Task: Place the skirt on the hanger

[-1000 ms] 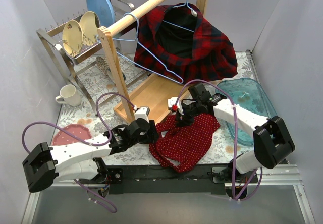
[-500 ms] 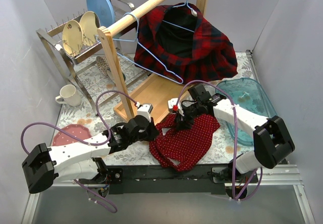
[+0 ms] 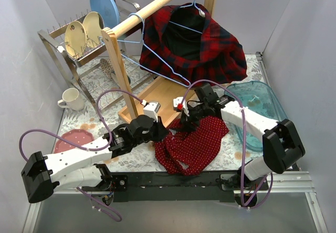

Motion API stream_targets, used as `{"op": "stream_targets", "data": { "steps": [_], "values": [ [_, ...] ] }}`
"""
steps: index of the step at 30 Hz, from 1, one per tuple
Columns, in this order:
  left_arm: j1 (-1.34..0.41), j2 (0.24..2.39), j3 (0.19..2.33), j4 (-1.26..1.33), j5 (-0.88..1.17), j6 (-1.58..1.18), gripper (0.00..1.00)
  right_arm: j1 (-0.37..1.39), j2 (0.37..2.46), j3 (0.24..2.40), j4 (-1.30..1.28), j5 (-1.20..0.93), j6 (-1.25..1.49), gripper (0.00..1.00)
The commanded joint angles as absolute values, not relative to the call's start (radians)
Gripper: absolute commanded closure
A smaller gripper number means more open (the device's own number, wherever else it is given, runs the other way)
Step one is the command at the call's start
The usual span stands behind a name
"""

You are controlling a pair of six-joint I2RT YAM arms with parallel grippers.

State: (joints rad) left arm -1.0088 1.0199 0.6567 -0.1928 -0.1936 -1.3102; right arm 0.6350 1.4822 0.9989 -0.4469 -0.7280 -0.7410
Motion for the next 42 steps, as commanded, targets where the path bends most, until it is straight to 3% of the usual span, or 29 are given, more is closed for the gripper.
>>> {"op": "stream_targets", "data": {
  "steps": [1,18,21,24,25,27,28,30,31,38,42],
  "values": [
    [-1.000,1.019,0.703,-0.207,-0.181,-1.269,1.00,0.632,1.468,1.075,-0.437,-0.794,-0.697,0.47],
    [-1.000,1.006,0.723,-0.224,-0.172,-1.253,1.00,0.626,1.473,0.999,-0.422,-0.649,-0.696,0.54],
    [-0.999,0.996,0.697,-0.203,-0.160,-1.266,1.00,0.583,1.437,0.962,-0.375,-0.603,-0.649,0.61],
    [-0.999,1.002,0.670,-0.178,-0.141,-1.282,1.00,0.509,1.404,0.950,-0.359,-0.606,-0.635,0.84],
    [-0.999,1.005,0.666,-0.170,-0.137,-1.285,1.00,0.487,1.390,0.940,-0.357,-0.612,-0.623,0.97],
    [-0.999,1.018,0.650,-0.146,-0.129,-1.298,1.00,0.436,1.333,0.934,-0.351,-0.636,-0.620,0.99],
    [-0.999,1.026,0.647,-0.140,-0.129,-1.302,0.96,0.420,1.309,0.936,-0.350,-0.640,-0.612,0.99],
    [-1.000,1.051,0.647,-0.124,-0.133,-1.318,0.78,0.397,1.232,0.940,-0.351,-0.631,-0.607,0.99],
    [-0.999,1.058,0.650,-0.118,-0.132,-1.321,0.58,0.394,1.204,0.949,-0.348,-0.620,-0.603,0.99],
    [-1.000,1.120,0.724,-0.011,-0.020,-1.318,0.24,0.394,1.010,1.052,-0.399,-0.505,-0.563,0.99],
    [-1.000,1.089,0.752,0.054,0.043,-1.318,0.18,0.394,0.980,1.081,-0.434,-0.494,-0.552,0.99]
  ]
}}
